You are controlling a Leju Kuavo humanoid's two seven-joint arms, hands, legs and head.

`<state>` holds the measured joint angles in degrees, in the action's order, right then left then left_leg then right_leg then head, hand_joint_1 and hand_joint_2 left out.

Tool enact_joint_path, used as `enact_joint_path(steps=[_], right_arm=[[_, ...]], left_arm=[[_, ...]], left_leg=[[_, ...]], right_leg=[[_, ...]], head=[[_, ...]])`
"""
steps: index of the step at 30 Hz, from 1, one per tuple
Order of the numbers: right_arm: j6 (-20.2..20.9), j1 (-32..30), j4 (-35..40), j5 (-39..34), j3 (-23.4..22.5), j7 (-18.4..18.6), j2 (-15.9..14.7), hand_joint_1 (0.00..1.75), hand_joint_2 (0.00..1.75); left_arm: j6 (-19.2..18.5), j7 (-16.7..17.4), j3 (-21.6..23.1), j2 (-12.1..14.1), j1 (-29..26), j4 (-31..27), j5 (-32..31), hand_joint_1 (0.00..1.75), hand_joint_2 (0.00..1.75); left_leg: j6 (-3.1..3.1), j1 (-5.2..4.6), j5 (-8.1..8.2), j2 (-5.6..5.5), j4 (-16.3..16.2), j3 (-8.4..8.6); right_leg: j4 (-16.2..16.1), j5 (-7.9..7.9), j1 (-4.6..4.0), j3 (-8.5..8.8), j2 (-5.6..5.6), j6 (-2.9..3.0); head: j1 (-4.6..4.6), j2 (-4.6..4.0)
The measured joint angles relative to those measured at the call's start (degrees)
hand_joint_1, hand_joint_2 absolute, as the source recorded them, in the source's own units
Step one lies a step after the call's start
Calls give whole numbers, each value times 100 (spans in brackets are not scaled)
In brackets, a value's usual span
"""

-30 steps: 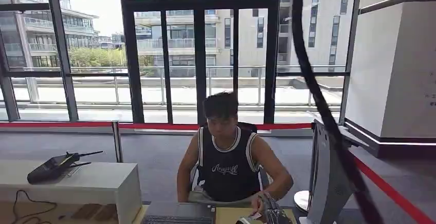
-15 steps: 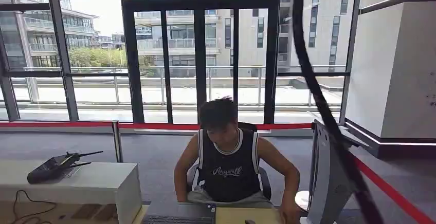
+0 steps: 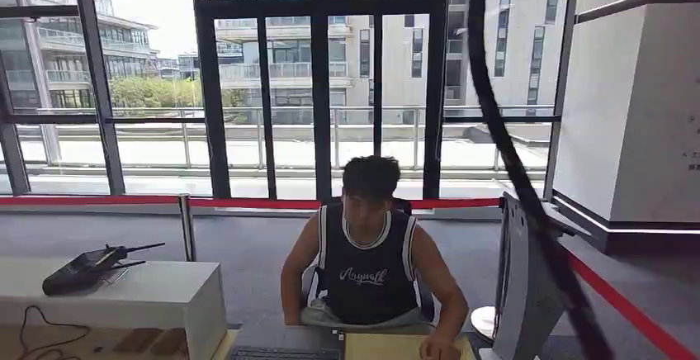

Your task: Pass the card to the sensor for recognition and then transmit it.

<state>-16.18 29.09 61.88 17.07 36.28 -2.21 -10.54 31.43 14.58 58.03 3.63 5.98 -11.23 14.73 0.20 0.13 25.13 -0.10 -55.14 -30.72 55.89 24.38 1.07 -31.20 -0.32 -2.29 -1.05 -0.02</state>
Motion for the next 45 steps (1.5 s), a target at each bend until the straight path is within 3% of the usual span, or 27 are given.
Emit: enact_joint_path(steps=[5, 9, 13, 24, 45], right_arm=[[-269, -178, 327, 860, 26, 342, -174, 0, 175], [-490, -229, 373, 2283, 52, 1032, -212, 0, 175], [-481, -350, 371, 2847, 77, 1198, -225, 0, 175], [-83, -543, 249, 3328, 149, 1182, -87, 0, 175], [-240, -627, -18, 3578, 87, 1300, -57, 0, 175]], left_arm=[[7, 0, 0, 0, 5, 0, 0, 0, 0], [7, -18, 0, 0, 7, 0, -28, 0, 0], [0, -79, 0, 0, 10, 0, -87, 0, 0], [-20, -96, 0, 0, 21, 0, -131, 0, 0], [-50, -79, 7, 0, 22, 0, -192, 0, 0]], left_leg=[[0, 0, 0, 0, 0, -1], [0, 1, 0, -1, 0, -1], [0, 1, 0, -1, 0, -1], [0, 1, 0, -1, 1, -2], [0, 1, 0, -1, 1, -2]], right_leg=[[0, 0, -1, -1, 0, 0], [0, 0, -1, 0, 0, 0], [0, 0, -1, 1, 0, 0], [1, 1, -1, 0, 0, 0], [0, 1, -1, 0, 0, 0]], head=[[0, 0], [-2, 0], [-2, 0], [-2, 0], [-2, 0]])
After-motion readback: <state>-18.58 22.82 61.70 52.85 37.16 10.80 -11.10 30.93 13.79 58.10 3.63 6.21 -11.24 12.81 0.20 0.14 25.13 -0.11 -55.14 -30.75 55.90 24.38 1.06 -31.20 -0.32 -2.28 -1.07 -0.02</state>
